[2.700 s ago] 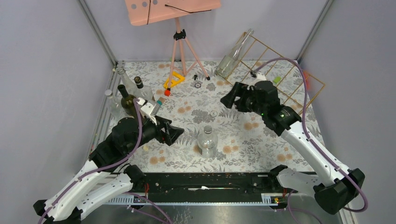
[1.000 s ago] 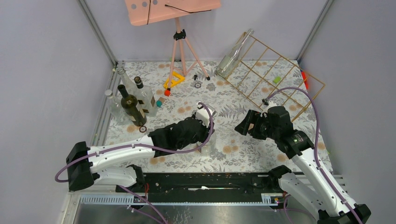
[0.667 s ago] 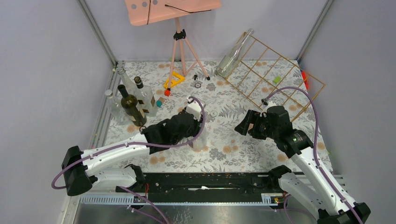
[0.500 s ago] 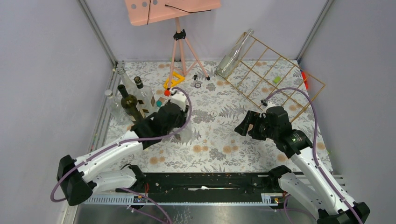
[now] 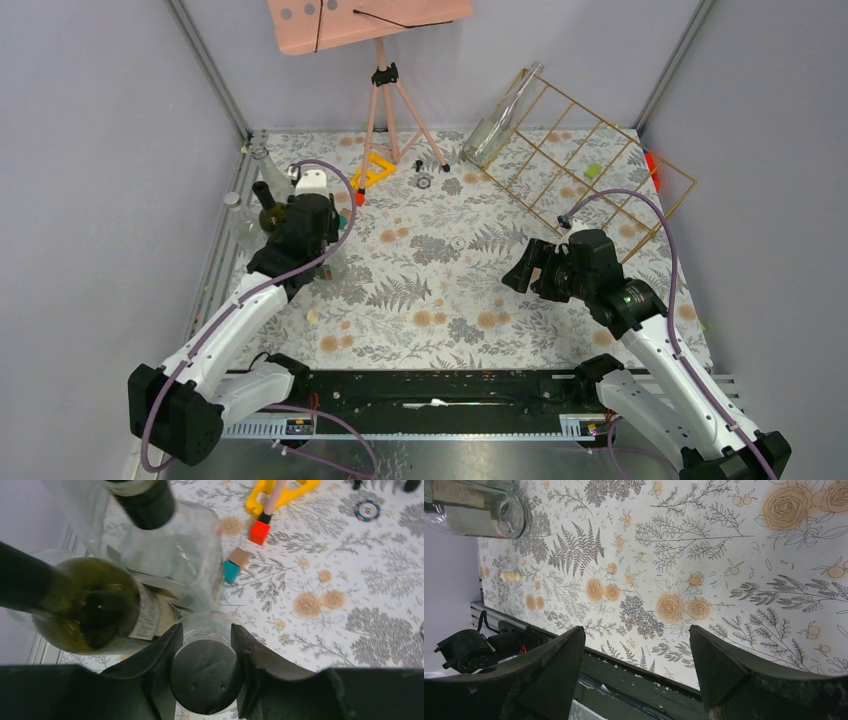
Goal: Take the wine bottle off the wine rack
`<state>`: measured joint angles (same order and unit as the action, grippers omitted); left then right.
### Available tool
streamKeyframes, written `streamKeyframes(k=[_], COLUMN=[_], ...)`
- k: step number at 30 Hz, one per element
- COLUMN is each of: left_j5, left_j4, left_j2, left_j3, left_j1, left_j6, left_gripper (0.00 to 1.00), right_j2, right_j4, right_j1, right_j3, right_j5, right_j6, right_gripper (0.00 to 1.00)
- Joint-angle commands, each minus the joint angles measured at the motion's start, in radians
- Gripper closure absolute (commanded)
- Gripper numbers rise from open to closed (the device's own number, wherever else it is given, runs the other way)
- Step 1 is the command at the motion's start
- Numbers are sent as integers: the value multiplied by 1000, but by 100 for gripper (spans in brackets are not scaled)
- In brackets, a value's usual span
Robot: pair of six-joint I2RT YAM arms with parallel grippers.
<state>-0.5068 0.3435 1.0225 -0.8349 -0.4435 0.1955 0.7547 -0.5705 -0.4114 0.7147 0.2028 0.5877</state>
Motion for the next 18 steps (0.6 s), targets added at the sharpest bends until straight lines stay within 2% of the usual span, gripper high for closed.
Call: streamKeyframes(k=[1,8,16,18], left_j5=[-11,54,131,121], left_j4=[-201,-214,-192,-175], left_j2=[-2,17,34,42], left_j3=[-30,-30,-47,-57], left_j1=[84,117,117,117], left_j6=[4,13,37,40], left_gripper=[100,99,80,71], right_j2=[-1,-8,-10,-10], right_j4=[24,24,24,24], right_j1=[5,4,3,4], right_j3=[-6,-13,-17,-20], right_j5=[10,8,10,11], right_j6=[-9,-14,-13,-14], right_gripper=[17,16,16,16])
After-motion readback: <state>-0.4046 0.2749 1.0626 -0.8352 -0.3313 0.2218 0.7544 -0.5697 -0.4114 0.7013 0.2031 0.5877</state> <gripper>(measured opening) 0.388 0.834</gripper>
